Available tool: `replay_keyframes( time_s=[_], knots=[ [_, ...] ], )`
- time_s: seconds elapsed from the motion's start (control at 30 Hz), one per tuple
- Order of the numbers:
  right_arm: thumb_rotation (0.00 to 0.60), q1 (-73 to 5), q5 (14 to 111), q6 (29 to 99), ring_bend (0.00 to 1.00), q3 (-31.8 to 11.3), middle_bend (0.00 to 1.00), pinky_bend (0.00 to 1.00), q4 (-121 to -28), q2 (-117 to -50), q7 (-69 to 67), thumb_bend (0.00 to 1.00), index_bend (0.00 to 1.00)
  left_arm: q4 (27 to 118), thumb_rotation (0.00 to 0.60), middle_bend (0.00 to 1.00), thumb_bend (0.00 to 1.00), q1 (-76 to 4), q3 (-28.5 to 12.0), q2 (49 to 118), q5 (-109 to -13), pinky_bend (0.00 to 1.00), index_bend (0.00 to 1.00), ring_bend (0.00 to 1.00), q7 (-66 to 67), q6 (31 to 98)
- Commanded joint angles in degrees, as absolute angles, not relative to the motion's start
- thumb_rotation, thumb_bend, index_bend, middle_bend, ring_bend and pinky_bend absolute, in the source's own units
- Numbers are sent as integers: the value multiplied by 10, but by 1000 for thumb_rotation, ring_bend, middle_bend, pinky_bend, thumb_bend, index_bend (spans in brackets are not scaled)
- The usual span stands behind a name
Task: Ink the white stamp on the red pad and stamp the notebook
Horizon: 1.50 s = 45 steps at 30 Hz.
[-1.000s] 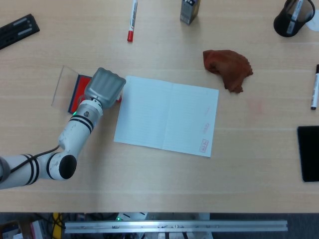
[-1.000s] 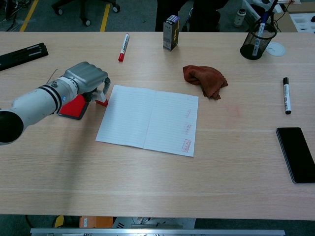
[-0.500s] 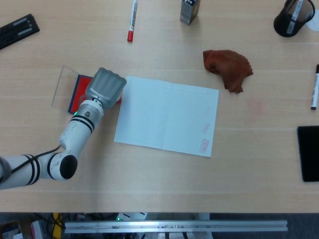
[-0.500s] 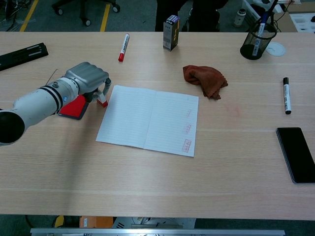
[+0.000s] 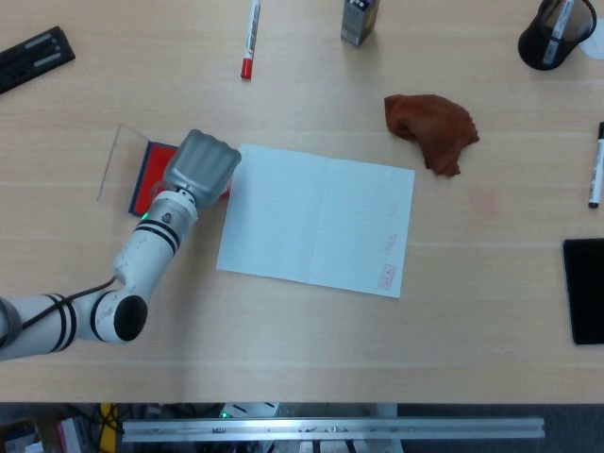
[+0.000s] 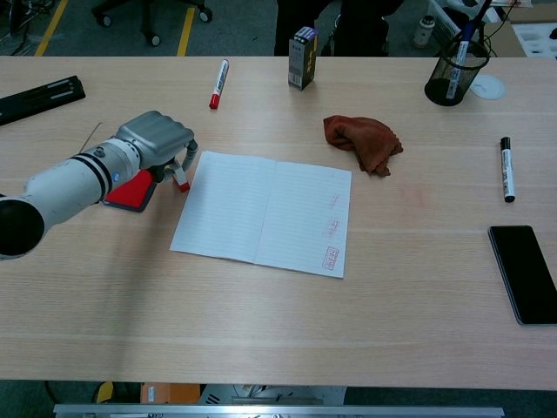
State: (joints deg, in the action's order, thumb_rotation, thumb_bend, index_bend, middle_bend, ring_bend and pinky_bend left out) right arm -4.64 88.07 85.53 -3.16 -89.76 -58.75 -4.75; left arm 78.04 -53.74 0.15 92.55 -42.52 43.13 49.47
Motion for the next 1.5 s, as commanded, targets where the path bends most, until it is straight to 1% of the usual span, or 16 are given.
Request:
replay_keyframes(
  time_s=[0.03, 0.43, 0.7, 0.87, 1.17, 1.5],
  knots=[
    [600, -47, 880, 855, 415, -32, 472, 522, -897, -587, -48, 187, 392, 780, 600, 1000, 374, -537, 1, 926, -426, 1000, 539, 1000, 431, 495],
    [600, -46, 880, 856, 415, -33, 472, 522, -896, -588, -50, 187, 392, 789, 600, 1000, 376, -534, -1, 917, -434, 1000, 561, 1000, 429, 501],
    [600, -48, 883, 855, 415, -33, 473, 522, -899, -588, -49, 187, 392, 812, 600, 1000, 375, -522, -8, 876, -455, 1000, 562, 1000, 412, 521],
    [600, -48, 886, 855, 415, -32, 473, 522, -899, -591, -47, 187, 392, 799, 600, 1000, 376, -509, -9, 859, -454, 1000, 564, 1000, 390, 519],
    [600, -49, 887, 856, 415, -33, 474, 522, -907, -588, -40, 188, 392, 755, 600, 1000, 381, -487, 2, 872, -463, 1000, 571, 1000, 366, 503],
    [600, -47, 886, 858, 415, -32, 475, 522, -912, -585, -34, 186, 393, 731, 600, 1000, 382, -477, -3, 889, -477, 1000, 583, 1000, 352, 495]
  ],
)
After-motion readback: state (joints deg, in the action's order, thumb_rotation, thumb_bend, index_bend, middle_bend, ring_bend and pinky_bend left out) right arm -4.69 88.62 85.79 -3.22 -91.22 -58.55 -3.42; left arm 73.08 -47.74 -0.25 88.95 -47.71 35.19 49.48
